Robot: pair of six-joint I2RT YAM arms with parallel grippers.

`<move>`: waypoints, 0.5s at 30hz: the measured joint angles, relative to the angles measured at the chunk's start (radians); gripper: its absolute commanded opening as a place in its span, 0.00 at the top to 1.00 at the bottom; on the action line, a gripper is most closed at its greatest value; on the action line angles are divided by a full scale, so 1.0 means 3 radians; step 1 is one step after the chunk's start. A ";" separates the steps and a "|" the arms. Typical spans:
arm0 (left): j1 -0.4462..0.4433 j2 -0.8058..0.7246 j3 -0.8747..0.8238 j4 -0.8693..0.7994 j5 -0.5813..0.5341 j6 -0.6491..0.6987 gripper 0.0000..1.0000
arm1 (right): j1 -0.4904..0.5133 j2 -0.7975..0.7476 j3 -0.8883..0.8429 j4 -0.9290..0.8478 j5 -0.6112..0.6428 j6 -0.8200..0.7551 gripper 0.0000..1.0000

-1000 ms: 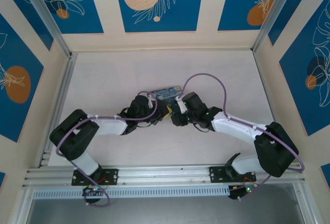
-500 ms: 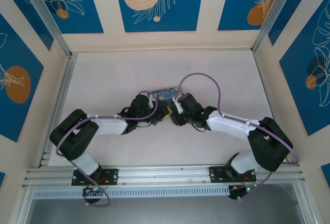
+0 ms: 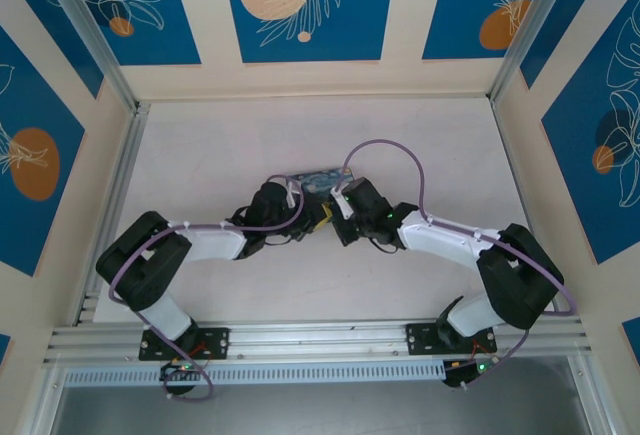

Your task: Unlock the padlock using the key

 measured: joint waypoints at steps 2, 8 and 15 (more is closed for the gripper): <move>0.0000 0.0014 0.0000 0.0024 0.0004 -0.0001 1.00 | -0.0080 -0.0018 0.0000 -0.0024 -0.0163 0.0011 0.98; 0.0003 0.0058 0.0000 0.0134 0.0041 0.0000 1.00 | -0.0390 -0.0205 -0.0024 -0.0025 -0.0815 0.0117 0.64; 0.0003 0.0089 0.0000 0.0092 0.0066 0.0001 1.00 | -0.0521 -0.0650 -0.0142 0.0093 -0.0969 0.0206 0.58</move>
